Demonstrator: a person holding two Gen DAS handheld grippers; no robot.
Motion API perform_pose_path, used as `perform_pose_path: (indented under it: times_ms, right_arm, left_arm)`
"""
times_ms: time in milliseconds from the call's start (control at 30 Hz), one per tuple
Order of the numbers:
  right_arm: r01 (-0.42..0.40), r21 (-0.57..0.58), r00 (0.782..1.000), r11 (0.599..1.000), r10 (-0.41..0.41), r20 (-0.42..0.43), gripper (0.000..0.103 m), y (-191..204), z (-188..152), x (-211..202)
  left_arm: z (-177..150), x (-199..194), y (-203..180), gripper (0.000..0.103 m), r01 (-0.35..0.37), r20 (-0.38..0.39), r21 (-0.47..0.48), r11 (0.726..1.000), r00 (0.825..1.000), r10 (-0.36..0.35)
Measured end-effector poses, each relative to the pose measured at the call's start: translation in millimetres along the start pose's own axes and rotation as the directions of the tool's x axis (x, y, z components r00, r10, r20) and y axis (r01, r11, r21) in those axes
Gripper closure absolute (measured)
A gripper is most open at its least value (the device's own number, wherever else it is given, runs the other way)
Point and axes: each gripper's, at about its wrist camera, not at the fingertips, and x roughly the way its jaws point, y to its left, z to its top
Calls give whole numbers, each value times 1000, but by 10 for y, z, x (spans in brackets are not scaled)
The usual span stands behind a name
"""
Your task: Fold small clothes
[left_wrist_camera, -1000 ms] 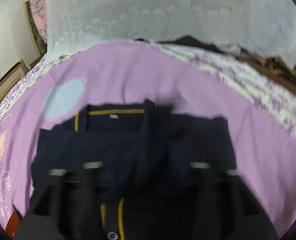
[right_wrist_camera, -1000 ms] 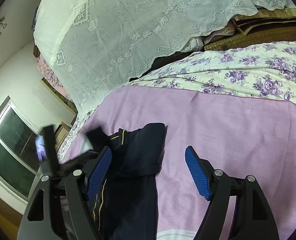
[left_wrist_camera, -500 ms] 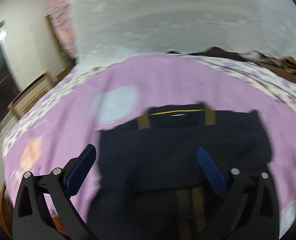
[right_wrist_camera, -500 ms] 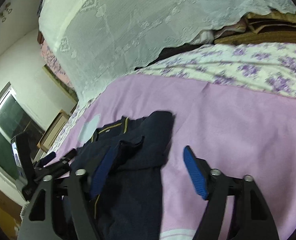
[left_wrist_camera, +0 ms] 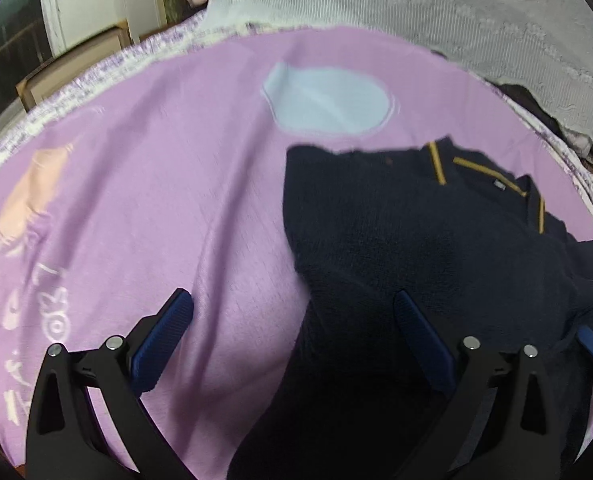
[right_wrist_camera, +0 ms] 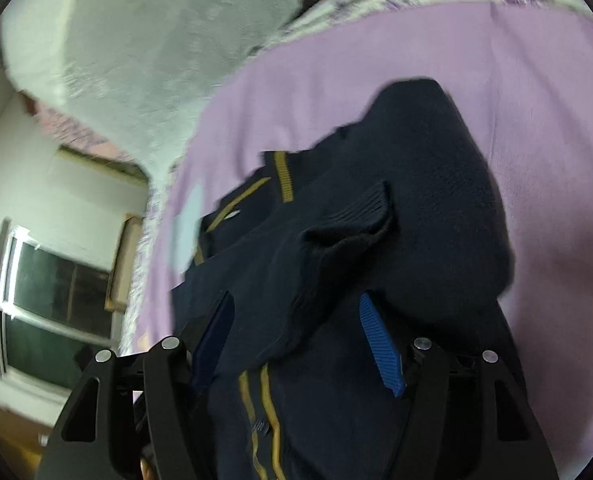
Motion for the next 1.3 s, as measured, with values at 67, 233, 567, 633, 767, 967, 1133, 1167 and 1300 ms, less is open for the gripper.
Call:
perform_pose_path:
  times_ms: [67,233,567,633,767,967,1133,1167,1300]
  right_arm:
    - [-9,27,999,1000,8,45,41,-59,24,16]
    - [53,-134,970,990,-20,241,90,53,-51,-204]
    - [96,-125,982,988,-73,174,80,-213,80,-206]
    - [185,-110,943,977,-145,300,70,-160,60,-450]
    - [199,-210,915,957,-106,388,64,133,37,-628]
    - [257,-403,964,879,-205,167,62,306,-101,158]
    - [313,-475,940,823,-198,278,58,473,-281,-82]
    - [308,-490,940,815,-182,288,54,519,-324,-115]
    - [355,-555,935,752,-279,221,46,500,-440,153]
  left_arm:
    - [4,14,25,4,19,-9,-17,1000,1000,-19]
    - [-35,-31,-32,4,-2,18,6,1000,1000,2]
    - [-77,-56,-102,4,-53,37,60,997,998,51]
    - [-69,-154,-28,4,-73,75,25,997,995,71]
    - [8,-451,120,4,-11,199,-68,998,980,25]
    - [55,161,-191,4,-139,28,98,985,990,137]
    - [23,17,-86,4,-122,78,51,991,990,118]
    - [-5,-73,-72,4,-104,113,46,994,989,98]
    - [-90,-62,-154,4,-117,113,114,987,988,104]
